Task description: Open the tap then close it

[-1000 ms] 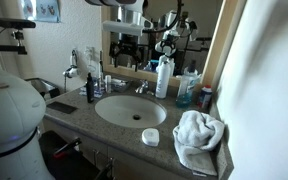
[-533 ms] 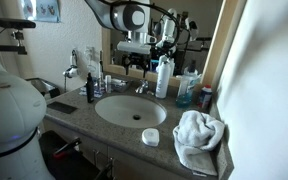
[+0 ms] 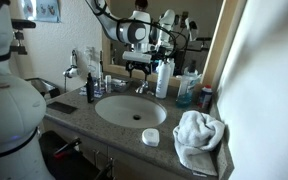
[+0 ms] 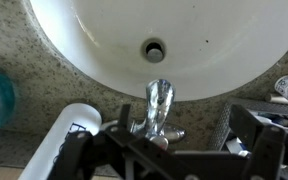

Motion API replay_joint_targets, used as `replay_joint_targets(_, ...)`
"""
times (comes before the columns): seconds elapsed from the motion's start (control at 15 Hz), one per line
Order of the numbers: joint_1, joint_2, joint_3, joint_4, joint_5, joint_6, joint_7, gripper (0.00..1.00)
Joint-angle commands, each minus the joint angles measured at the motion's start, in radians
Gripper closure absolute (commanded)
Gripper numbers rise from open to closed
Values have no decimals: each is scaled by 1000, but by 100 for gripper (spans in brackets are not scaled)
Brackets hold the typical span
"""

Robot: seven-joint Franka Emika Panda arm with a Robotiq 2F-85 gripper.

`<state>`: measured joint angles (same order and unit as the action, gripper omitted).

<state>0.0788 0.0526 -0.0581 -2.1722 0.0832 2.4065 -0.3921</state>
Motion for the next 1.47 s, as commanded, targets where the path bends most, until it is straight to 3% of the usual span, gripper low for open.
replay_joint_targets(0.0,-41,96,38,75,26,54,-43,0)
replay_joint_targets(0.73,-112,248,108,205,8,136,-30,0)
replay_joint_targets(0.8,-113,254,108,211,2,137,-23,17)
replay_joint_targets(0.87,-119,257,114,216,10,130,-28,26)
replay_joint_targets(1.4,-128,214,136,245,20,-7,-17,88)
